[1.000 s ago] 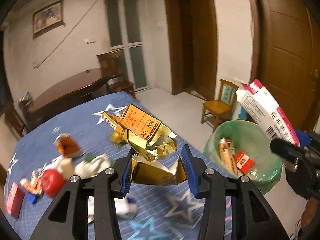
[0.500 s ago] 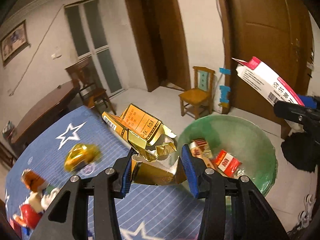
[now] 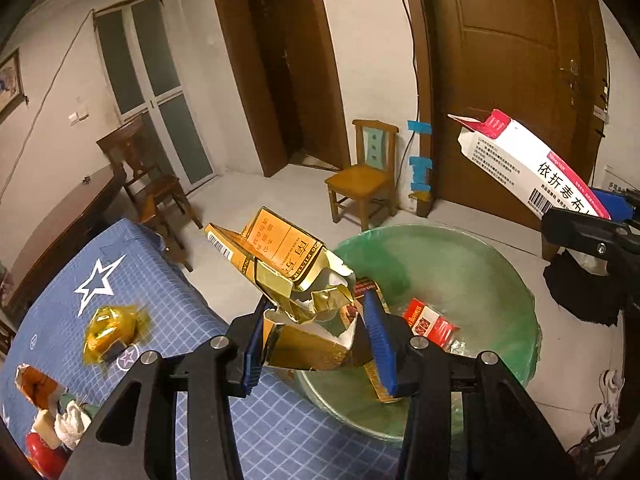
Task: Collect trash
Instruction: 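Carry the wrapper and pill box to the green bin and release both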
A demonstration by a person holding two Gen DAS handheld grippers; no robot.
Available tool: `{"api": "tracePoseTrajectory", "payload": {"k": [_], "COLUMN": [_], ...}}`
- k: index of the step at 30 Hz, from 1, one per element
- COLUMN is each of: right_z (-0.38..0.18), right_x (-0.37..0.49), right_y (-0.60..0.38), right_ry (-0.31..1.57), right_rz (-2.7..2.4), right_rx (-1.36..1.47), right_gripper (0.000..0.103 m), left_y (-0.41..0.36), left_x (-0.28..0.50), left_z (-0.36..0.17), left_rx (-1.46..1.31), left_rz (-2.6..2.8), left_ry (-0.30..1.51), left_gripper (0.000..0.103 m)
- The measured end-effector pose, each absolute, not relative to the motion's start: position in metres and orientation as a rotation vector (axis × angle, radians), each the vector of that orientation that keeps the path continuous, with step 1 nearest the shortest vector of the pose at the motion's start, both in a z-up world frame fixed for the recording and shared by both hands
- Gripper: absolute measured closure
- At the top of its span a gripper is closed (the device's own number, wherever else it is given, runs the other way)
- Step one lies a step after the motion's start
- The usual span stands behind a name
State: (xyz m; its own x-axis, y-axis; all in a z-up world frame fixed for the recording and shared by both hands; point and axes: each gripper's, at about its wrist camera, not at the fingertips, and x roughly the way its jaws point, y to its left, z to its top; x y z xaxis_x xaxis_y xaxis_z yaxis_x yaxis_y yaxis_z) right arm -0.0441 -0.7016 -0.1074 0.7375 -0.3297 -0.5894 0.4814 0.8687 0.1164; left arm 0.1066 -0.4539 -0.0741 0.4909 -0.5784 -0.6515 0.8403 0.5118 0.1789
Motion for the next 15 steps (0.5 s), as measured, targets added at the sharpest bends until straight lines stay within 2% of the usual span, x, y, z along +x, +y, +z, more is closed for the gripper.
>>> {"api": "tracePoseTrajectory", "payload": {"k": [15], "right_z": [-0.103], "right_x": [-0.040], "right_y": [-0.702], "right_ry": [0.620], "right_rz": [-0.443], "right_rx": [0.277], "right_gripper": [0.055], "left_y": [-0.456], "left_x": [0.109], "left_z": [-0.085], "left_rx": [0.533], "left_rz": [-0.957], "left_ry": [0.602], "left_gripper": [0.056]}}
